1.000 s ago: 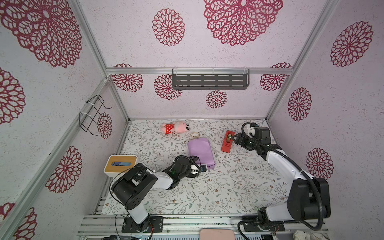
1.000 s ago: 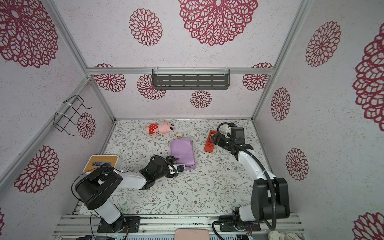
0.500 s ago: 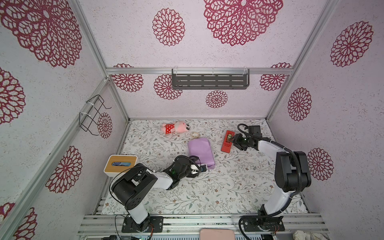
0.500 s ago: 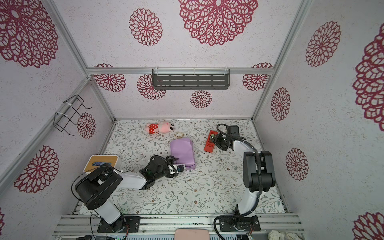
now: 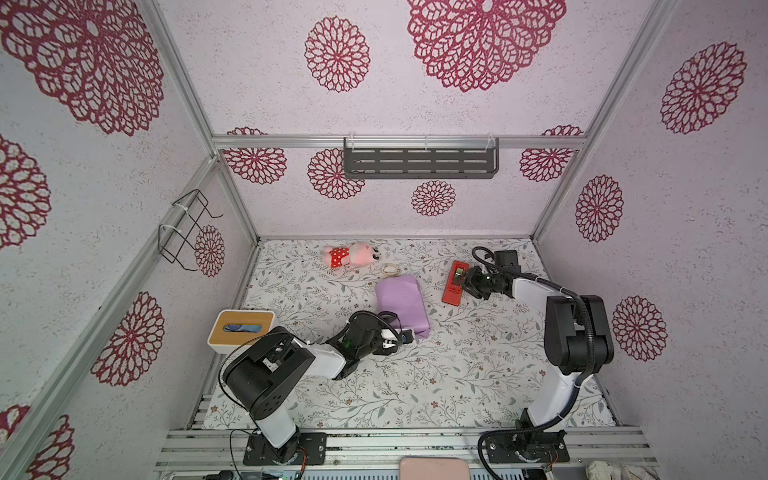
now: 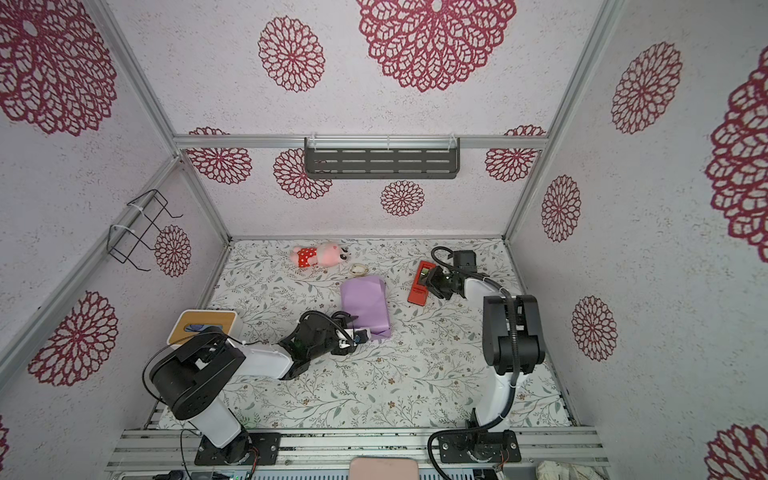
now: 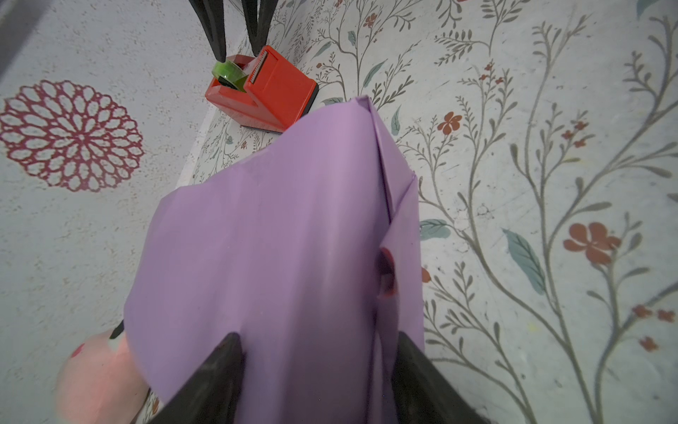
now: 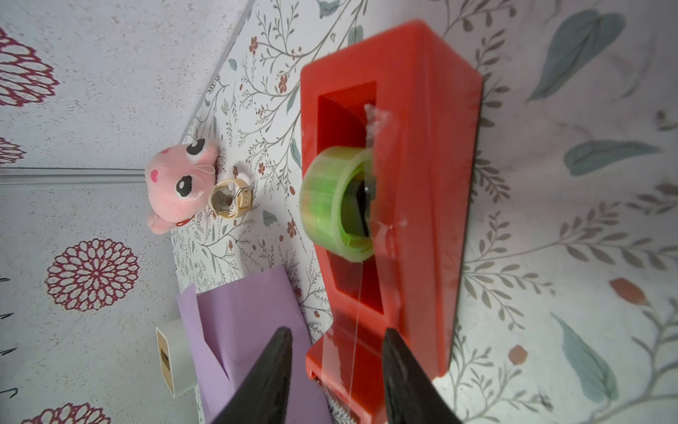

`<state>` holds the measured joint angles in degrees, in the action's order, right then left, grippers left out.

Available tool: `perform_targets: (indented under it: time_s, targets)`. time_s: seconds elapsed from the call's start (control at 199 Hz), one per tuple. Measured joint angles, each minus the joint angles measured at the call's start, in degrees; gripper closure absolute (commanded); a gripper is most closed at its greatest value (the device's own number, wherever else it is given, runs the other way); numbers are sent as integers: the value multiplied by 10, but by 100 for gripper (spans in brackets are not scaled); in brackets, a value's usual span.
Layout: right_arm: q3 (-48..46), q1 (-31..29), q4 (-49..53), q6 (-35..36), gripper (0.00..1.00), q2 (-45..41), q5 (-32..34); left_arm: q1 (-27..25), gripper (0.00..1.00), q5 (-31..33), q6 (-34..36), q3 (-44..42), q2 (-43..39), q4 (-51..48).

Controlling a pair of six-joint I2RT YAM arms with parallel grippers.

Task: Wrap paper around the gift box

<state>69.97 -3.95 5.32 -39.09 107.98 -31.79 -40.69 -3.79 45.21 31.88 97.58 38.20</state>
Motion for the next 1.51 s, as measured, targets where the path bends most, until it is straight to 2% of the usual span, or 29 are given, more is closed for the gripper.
perform_targets:
  time_s: [0.392,1.51]
  targets:
    - [-3,0,-35,-26,69,22,-28,0,35,0,0,0,0,0]
    - [-85,6,-217,-182,100,29,-61,1,35,-2,0,0,0,0]
